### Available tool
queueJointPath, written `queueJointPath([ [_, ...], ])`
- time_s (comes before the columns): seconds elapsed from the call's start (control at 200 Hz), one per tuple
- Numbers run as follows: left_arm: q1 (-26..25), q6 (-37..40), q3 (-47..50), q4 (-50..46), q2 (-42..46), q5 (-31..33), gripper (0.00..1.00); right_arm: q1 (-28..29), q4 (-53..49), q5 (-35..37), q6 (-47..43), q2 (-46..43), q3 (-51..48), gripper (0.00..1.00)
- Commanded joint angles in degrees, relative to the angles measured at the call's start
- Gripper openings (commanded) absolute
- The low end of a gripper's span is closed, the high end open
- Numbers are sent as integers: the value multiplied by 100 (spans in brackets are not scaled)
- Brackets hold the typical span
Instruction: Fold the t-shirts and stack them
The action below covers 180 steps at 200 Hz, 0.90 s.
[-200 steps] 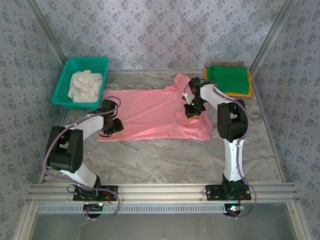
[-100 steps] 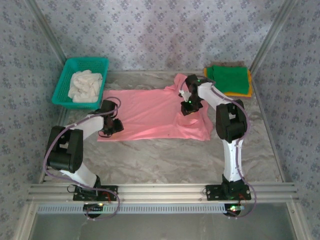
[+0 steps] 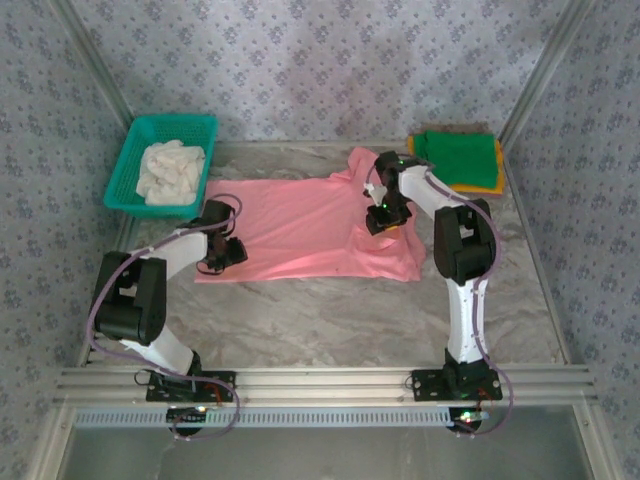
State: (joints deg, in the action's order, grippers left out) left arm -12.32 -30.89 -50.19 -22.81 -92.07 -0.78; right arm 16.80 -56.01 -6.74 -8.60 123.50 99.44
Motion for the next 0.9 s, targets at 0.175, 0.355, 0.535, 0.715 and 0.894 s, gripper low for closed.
queueJointPath([
  [0.175,63,81,82,40,3,-76,41,-18,-218,-104,-89,42,-122,46],
  [0.355,66,84,98,47,14,-89,41,4,-198,-301,-106,12,-197,23],
  [0.535,71,83,117,56,38,-98,41,34,-234,-379,-118,20,-62,24],
  [0.715,88,84,144,51,78,-84,41,46,-369,-108,1,-19,-103,44],
  [0.894,98,101,116,10,67,-98,41,6,-232,-363,14,-47,-401,28],
])
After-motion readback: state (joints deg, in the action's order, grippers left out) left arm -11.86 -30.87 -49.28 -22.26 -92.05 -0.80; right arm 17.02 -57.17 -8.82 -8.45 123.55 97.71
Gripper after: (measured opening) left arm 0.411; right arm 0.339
